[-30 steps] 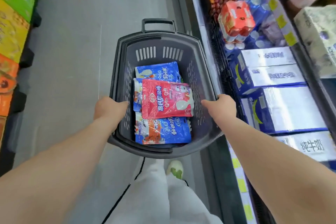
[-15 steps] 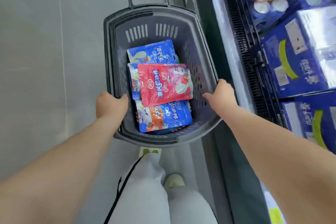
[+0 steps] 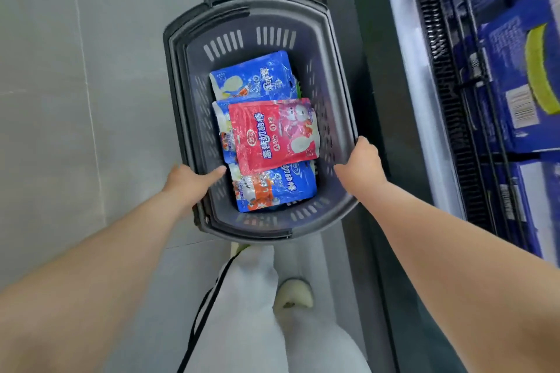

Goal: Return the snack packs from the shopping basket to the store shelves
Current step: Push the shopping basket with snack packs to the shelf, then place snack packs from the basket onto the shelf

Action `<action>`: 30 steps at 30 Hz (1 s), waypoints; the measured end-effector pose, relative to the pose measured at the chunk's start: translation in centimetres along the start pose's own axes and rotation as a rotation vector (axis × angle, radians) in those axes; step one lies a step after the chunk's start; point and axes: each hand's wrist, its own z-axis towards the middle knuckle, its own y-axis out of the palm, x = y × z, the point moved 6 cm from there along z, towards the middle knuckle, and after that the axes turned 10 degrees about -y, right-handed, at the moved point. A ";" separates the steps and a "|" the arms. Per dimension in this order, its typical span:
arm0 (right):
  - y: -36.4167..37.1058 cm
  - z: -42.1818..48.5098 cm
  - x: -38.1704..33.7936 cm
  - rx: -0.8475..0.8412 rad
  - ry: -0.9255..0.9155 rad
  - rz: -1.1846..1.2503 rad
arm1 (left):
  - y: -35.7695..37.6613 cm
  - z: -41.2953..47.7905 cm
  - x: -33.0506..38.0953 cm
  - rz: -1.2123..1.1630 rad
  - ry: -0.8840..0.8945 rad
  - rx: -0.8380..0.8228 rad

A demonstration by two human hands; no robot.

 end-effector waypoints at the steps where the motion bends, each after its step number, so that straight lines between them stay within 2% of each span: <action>1: -0.6 -0.7 -0.7 0.003 -0.013 0.026 | -0.8 -1.0 0.5 0.013 0.023 -0.014; 5: -5.0 -5.4 -5.7 0.042 -0.112 0.137 | -6.4 -7.3 4.2 0.102 0.269 0.052; 9: -9.9 -10.8 -11.0 0.039 -0.188 0.164 | -11.4 -14.3 6.9 0.131 0.372 -0.018; 14: -14.4 -15.1 -15.7 0.040 -0.214 0.146 | -17.6 -19.4 9.7 0.210 0.546 0.001; 20: -16.0 -15.6 -19.5 0.092 -0.107 0.138 | -22.1 -18.5 15.7 0.408 0.673 -0.086; 23: -15.4 -14.4 -20.6 0.146 0.024 0.215 | -22.6 -17.6 20.1 0.496 0.771 -0.152; 30: -9.9 -11.9 -19.0 0.120 0.162 0.240 | -18.5 -13.6 22.9 0.624 0.814 -0.232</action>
